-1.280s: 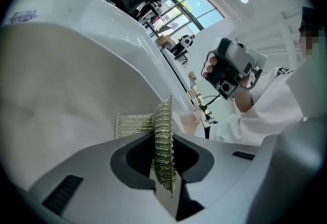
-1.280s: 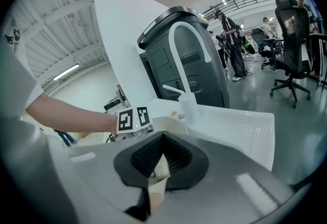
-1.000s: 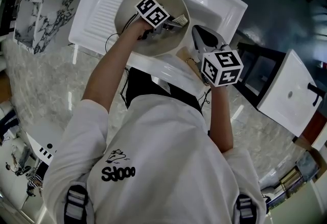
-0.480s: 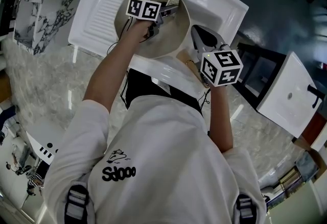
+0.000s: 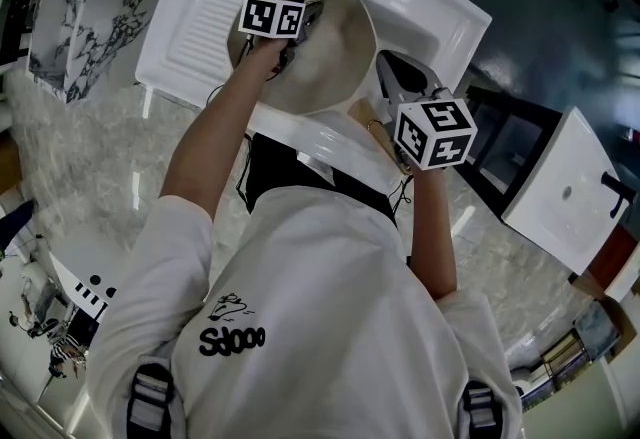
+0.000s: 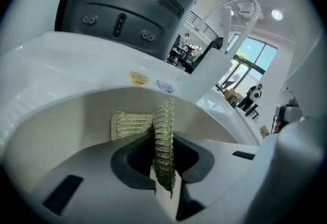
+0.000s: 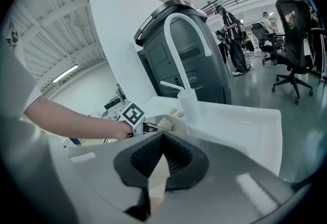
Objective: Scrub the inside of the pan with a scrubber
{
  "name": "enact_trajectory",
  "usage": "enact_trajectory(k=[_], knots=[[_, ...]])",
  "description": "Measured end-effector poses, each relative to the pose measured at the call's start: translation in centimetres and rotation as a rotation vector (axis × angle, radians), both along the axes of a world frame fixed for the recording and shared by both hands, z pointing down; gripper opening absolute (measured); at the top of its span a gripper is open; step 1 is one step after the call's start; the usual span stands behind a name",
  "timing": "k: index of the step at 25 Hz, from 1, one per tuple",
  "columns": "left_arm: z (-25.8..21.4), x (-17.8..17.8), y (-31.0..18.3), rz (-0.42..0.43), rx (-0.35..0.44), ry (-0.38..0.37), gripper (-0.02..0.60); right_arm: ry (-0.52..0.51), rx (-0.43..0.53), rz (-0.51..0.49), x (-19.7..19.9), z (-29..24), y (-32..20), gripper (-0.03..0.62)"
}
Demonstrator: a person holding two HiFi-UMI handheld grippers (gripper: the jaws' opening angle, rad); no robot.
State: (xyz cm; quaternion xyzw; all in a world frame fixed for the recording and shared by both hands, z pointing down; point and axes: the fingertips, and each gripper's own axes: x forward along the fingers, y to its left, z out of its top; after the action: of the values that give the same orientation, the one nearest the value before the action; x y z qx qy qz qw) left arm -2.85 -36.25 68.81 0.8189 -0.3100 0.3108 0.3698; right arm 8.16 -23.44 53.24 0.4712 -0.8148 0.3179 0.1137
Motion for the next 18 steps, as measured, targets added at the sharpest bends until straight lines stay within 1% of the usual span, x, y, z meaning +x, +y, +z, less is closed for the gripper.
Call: enact_trajectory(k=[2,4,6,7,11,14,18], knots=[[0.6,-1.1,0.5,0.075,0.009,-0.097,0.069,-0.005,-0.001,-0.006,-0.3,0.0,-0.1,0.009],[1.2,-2.3,1.1,0.181,0.025,-0.219,0.067,-0.015,-0.001,-0.010,-0.6,-0.1,-0.2,0.009],[1.7,-3.3,1.6,0.265,0.031,-0.315,0.068,-0.021,-0.002,-0.016,-0.9,-0.1,-0.3,0.009],[1.9,-3.7,1.8,0.295,0.023,-0.345,0.067,-0.020,-0.002,-0.021,-1.1,0.0,-0.3,0.009],[2.6,-4.6,3.0,0.400,-0.043,-0.418,0.069,-0.025,-0.003,-0.040,-1.7,-0.1,-0.2,0.009],[3.1,-5.4,3.8,0.480,-0.083,-0.489,0.069,-0.032,-0.006,-0.044,-1.9,-0.1,-0.1,0.009],[3.3,-6.7,5.0,0.573,-0.161,-0.572,0.069,-0.032,-0.008,-0.043,-1.8,-0.1,-0.1,0.009]])
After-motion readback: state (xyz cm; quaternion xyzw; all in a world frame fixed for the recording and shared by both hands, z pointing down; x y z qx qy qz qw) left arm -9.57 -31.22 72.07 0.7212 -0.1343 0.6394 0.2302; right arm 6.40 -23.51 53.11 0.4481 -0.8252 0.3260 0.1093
